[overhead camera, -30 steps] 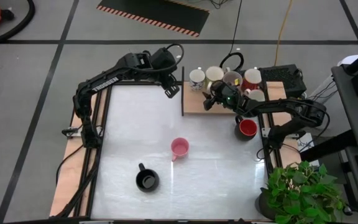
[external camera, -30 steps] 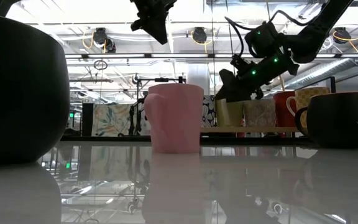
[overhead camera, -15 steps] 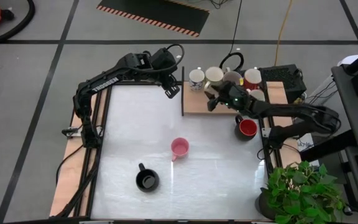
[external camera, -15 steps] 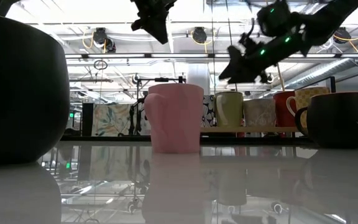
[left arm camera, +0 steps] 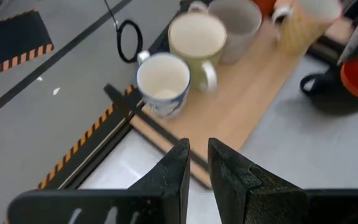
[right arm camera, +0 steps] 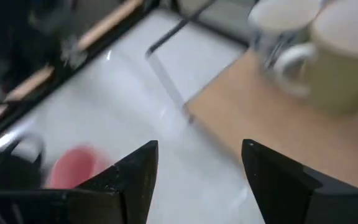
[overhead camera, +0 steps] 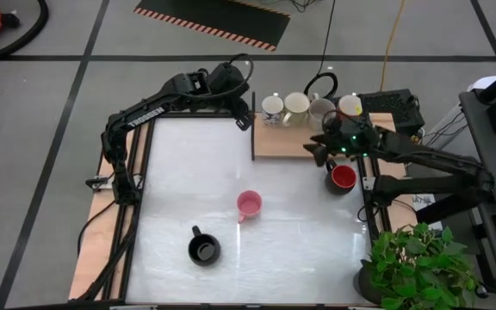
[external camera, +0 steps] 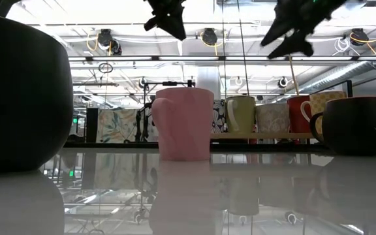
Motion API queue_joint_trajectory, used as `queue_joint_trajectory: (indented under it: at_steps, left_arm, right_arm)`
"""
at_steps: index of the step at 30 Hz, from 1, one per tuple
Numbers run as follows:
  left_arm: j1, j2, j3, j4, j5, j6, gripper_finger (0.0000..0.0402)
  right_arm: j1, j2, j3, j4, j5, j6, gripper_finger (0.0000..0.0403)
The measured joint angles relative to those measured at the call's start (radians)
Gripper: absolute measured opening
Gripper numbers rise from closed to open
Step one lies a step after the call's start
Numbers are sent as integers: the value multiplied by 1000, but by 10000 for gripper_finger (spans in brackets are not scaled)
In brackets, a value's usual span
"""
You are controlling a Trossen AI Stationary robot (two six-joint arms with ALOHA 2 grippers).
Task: Place coffee mugs
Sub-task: Put the top black mug on the shelf
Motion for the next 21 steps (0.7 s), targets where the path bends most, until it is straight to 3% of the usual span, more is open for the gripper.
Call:
queue_joint_trajectory:
  at_steps: [4, 8, 15, 21]
  left_arm:
    - [-6, 0, 0, 64, -1, -8, 63]
    - [-16, 0, -5, 106, -1, -5, 63]
    - [-40, 0, -83, 95, -2, 8, 63]
    - [-75, 2, -141, 9, 26, 8, 63]
  right_arm:
    - [52, 48, 171, -264, -58, -3, 224]
    - [101, 100, 274, -413, -56, -77, 224]
    - [158, 168, 286, -586, -56, -201, 224]
    - [193, 206, 285, -874, -56, -137, 224]
